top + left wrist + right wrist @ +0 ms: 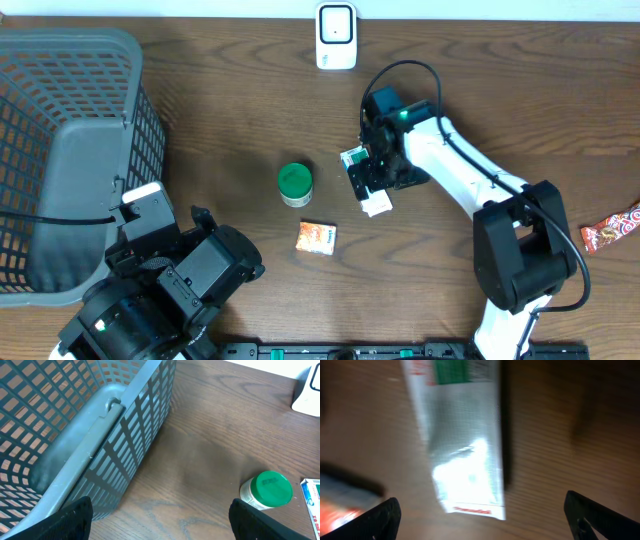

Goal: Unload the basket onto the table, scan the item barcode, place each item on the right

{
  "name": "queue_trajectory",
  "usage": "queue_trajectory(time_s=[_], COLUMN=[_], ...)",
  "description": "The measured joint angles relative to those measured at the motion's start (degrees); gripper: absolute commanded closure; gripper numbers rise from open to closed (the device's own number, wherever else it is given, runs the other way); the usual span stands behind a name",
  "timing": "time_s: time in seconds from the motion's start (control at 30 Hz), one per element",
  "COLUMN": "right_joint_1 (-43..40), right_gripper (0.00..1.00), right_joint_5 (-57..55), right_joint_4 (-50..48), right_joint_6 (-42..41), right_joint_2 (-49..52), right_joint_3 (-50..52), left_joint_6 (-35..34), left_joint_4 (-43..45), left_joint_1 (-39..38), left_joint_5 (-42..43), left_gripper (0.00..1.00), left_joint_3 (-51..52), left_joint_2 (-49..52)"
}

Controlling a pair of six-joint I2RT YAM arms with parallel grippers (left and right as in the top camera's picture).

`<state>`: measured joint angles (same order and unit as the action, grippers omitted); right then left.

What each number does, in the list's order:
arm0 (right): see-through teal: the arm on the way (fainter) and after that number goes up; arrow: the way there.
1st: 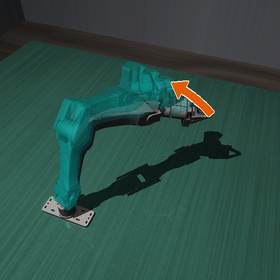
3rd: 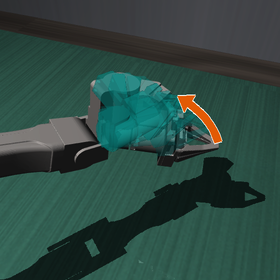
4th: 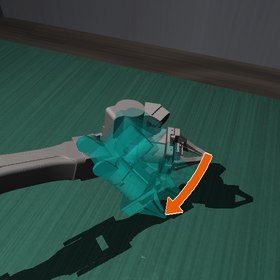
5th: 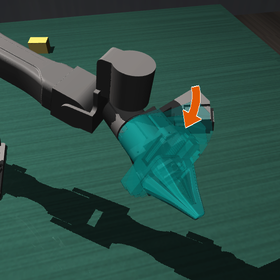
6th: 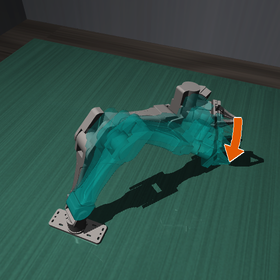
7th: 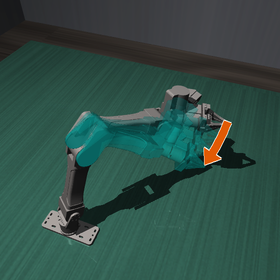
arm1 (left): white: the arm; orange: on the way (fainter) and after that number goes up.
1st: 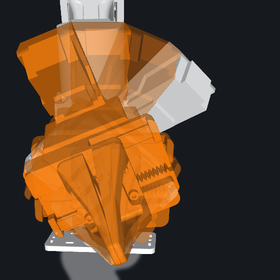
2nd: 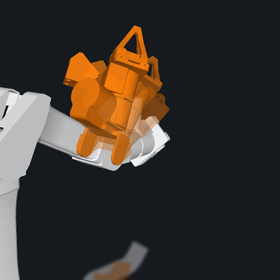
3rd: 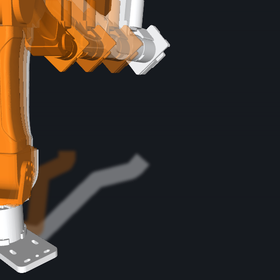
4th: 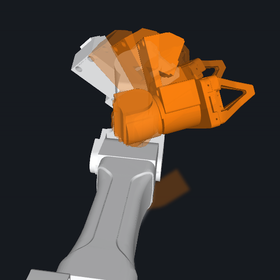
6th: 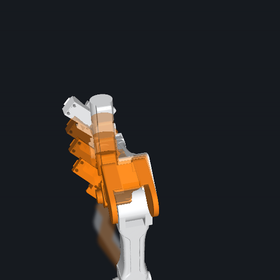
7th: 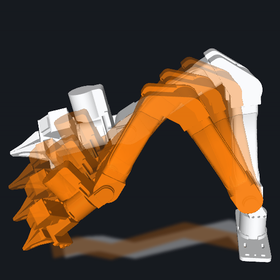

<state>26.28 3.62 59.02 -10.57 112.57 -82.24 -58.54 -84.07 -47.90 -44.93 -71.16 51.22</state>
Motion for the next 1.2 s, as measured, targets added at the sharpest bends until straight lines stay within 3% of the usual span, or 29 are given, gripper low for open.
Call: queue_trajectory(time_s=[0.43,0.83,1.07,1.2], right_joint_1=[12.0,12.7,12.7,12.7], right_gripper=[0.01,0.01,0.02,0.12], right_joint_5=[-17.4,-24.2,-25.1,-25.2], right_joint_4=[-0.5,-3.8,-4.5,-5.3], right_joint_6=[-11.9,-14.7,-14.6,-14.4], right_joint_2=[0.0,0.3,5.7,6.1], right_joint_3=[0.7,1.2,0.7,0.5], left_joint_6=[0.0,0.0,0.0,0.0], left_joint_4=[0.0,0.0,0.0,0.0], left_joint_1=[0.0,0.0,0.0,0.0], left_joint_5=[0.0,0.0,0.0,0.0], left_gripper=[0.15,0.15,0.15,0.15], left_joint_3=[0.0,0.0,0.0,0.0], left_joint_2=[0.0,0.0,0.0,0.0])
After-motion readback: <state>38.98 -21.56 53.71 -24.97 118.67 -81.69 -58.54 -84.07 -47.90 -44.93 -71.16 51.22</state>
